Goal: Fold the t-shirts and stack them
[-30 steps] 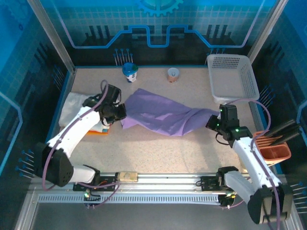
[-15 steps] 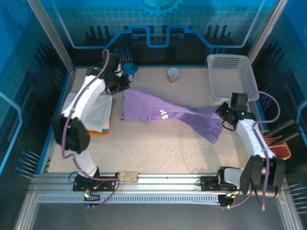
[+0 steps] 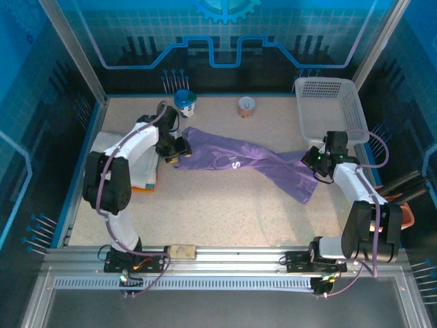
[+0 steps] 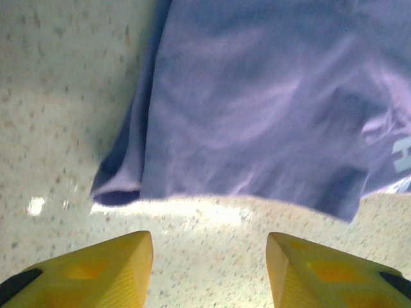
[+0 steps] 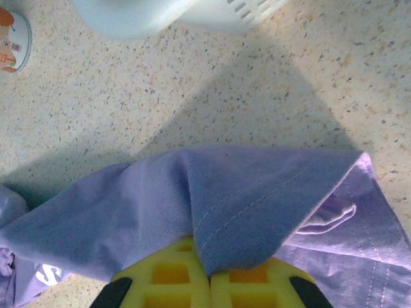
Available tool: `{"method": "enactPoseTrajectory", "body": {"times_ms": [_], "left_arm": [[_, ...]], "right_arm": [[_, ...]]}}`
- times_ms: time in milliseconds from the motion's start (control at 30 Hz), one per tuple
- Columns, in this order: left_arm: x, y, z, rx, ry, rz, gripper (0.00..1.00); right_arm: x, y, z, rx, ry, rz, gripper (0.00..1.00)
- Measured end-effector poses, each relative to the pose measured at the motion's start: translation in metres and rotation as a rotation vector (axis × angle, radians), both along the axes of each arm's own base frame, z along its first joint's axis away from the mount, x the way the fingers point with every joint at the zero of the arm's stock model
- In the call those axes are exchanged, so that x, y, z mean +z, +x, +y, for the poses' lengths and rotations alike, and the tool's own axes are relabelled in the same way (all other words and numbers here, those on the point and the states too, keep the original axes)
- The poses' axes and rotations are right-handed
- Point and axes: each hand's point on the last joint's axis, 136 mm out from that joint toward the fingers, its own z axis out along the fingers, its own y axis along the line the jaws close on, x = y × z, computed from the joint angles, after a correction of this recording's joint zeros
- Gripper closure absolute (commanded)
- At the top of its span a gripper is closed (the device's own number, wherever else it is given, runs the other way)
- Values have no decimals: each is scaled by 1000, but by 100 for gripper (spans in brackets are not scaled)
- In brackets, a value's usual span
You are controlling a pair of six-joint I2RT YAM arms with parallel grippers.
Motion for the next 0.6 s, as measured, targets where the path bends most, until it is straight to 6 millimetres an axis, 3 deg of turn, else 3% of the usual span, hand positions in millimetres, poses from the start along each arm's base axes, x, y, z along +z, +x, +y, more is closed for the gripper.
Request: {"method": "enactPoseTrajectory", "body": {"times_ms": [133, 333, 600], "left_arm": [[-15, -9, -2, -3, 2, 5, 52], [-23, 6, -4, 20, -1, -32, 54], [-44, 8, 5, 47, 55, 7, 55]], "right_arm": [[2, 3, 3, 13, 12, -16, 99], [-2, 1, 4, 17, 13, -15, 99], [-10, -5, 5, 20, 14, 6, 100]]}}
